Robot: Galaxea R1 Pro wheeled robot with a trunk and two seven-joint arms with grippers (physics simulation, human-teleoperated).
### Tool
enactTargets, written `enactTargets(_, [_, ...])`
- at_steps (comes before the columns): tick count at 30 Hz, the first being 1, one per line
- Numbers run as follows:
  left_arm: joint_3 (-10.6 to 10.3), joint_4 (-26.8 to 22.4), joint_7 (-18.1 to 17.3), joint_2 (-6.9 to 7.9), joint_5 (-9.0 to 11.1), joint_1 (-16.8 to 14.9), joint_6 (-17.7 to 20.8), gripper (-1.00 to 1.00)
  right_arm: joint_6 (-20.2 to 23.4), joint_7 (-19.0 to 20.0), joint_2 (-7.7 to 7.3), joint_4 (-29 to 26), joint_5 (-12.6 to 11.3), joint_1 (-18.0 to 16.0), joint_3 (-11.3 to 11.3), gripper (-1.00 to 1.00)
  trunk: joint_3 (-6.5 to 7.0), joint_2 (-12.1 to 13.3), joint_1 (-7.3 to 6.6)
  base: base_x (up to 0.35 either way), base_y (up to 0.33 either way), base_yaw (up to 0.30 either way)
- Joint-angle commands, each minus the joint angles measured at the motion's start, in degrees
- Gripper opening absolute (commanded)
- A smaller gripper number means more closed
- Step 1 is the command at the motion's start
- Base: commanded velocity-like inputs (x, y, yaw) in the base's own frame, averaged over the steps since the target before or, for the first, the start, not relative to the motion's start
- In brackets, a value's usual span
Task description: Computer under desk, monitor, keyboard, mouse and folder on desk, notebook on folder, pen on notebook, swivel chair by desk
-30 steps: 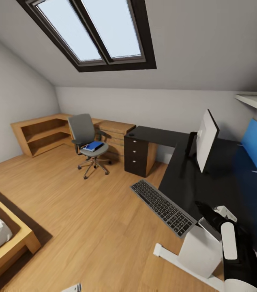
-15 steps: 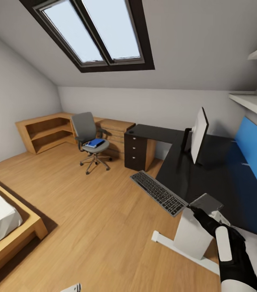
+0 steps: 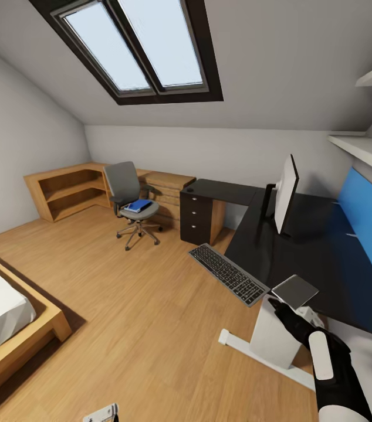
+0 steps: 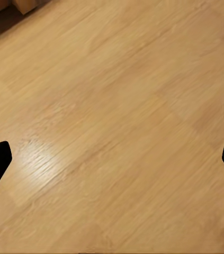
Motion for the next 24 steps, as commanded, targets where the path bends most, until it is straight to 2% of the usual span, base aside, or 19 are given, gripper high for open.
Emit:
enactTargets(1, [-0.21,-0.7,0.36,0.05,0.63,-0.04,-0.36,1.0,0.36,0.46,-0.07,0.3,-0.21,-0.07,-0.27,1.0,-0.07,-0.05,0.0,-0.009,0.0,0.0])
enactTargets(3, [-0.15,-2.2,0.41,0.06,0.69,-0.04,-0.34,1.0,0.33,0.8,-0.59,1.18,-1.1,-0.09,-0.29,1.0,-0.07,-0.05,0.0,-0.006,0.0,0.0])
enactTargets(6, [-0.07,-4.24,0.5,0.02,0.83,-0.02,-0.28,1.0,0.04,1.65,-2.16,3.33,-3.24,-0.12,-0.29,1.0,-0.07,-0.05,0.0,-0.004,0.0,0.0])
enactTargets(14, [-0.04,-6.3,0.58,-0.06,1.05,-0.01,-0.22,1.0,-1.78,5.55,-8.26,14.34,-10.03,-0.47,-0.07,1.0,-1.51,-3.26,1.76,-0.001,0.0,0.0])
enactTargets(17, [0.02,-6.56,0.61,-0.04,1.03,-0.03,-0.21,1.0,-2.61,6.95,-10.72,19.41,-11.4,-1.16,-0.03,1.0,-2.04,-4.46,2.42,0.0,0.0,0.0])
enactTargets(20, [0.07,-6.68,0.63,-0.03,1.01,-0.02,-0.21,1.0,-3.85,7.43,-12.06,22.37,-11.89,-1.96,-0.02,1.0,-2.58,-5.66,3.08,0.0,0.0,0.0])
enactTargets(21, [0.1,-6.74,0.66,-0.03,1.02,-0.01,-0.21,1.0,-4.94,7.71,-13.09,24.7,-12.17,-2.61,-0.01,1.0,-2.76,-6.06,3.3,0.0,0.0,0.0])
enactTargets(24, [0.12,-6.8,0.67,-0.03,0.99,-0.02,-0.23,1.0,-5.66,7.98,-13.86,26.7,-12.36,-3.09,-0.02,1.0,-3.3,-7.27,3.96,0.0,0.0,0.0])
